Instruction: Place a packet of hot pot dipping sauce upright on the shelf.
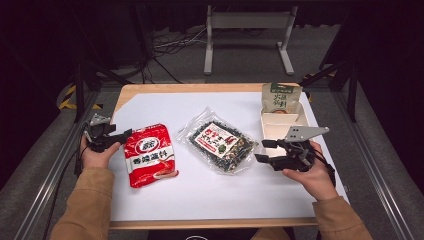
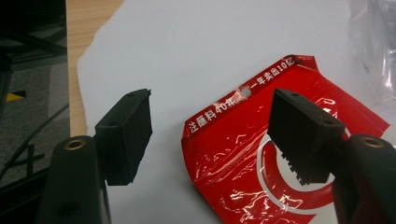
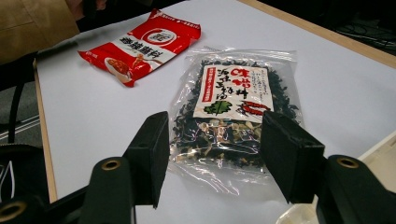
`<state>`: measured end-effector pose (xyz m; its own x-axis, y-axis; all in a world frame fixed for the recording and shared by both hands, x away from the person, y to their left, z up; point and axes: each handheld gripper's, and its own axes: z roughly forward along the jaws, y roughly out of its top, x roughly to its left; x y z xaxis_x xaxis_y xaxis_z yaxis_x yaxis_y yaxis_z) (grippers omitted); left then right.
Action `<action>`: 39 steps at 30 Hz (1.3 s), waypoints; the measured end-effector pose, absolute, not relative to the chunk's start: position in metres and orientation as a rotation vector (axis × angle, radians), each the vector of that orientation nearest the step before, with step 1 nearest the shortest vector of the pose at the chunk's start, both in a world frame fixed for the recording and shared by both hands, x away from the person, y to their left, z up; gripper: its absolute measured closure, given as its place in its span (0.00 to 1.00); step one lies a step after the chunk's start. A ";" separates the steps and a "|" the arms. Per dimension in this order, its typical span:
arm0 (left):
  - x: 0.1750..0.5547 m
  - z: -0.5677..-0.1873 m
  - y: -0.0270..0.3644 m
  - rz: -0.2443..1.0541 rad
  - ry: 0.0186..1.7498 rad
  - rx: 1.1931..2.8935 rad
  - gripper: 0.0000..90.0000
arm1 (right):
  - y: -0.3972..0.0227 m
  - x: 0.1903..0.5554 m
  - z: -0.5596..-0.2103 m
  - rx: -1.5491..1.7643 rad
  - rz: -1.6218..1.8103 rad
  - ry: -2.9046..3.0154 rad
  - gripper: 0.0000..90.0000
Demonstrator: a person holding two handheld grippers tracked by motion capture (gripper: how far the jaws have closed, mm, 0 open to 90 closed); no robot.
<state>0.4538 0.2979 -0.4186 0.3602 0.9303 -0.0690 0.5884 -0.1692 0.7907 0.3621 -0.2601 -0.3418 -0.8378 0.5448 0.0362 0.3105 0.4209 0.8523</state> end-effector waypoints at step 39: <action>0.468 -0.445 0.298 0.265 1.327 1.924 0.39 | -0.255 0.359 -0.346 0.700 1.394 2.462 0.49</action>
<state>0.4684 0.2984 -0.4450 0.4363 0.8662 -0.2434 0.7065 -0.1623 0.6889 0.3594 -0.2549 -0.3462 -0.8603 0.5084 0.0366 0.2929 0.4344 0.8518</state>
